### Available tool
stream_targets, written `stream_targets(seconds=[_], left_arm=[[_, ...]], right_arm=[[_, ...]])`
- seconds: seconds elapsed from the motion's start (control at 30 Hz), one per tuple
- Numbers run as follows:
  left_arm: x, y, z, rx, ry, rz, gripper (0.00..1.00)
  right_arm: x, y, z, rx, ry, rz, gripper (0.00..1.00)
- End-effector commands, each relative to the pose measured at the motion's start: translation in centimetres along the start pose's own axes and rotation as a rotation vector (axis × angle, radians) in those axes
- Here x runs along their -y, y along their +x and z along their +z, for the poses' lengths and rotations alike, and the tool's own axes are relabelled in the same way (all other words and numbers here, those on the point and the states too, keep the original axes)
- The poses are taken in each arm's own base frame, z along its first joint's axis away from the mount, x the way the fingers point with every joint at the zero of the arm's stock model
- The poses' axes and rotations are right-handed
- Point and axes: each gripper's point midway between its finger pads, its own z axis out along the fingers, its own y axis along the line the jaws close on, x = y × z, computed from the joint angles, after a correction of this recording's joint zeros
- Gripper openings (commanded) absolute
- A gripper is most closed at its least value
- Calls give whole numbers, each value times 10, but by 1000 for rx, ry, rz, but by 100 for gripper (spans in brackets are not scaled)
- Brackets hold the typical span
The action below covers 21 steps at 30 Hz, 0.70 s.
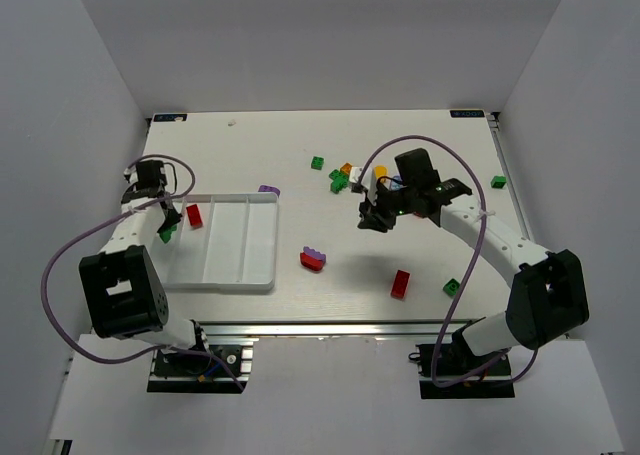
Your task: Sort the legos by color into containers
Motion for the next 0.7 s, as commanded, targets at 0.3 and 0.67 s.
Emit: stream_targets(seconds=[0.3, 0.67], left_arm=[[8, -34, 5, 55, 11, -20, 59], [69, -26, -64, 81, 473, -277, 85]], right_arm=[[95, 9, -56, 72, 416, 258, 77], [181, 146, -143, -243, 1049, 816, 76]])
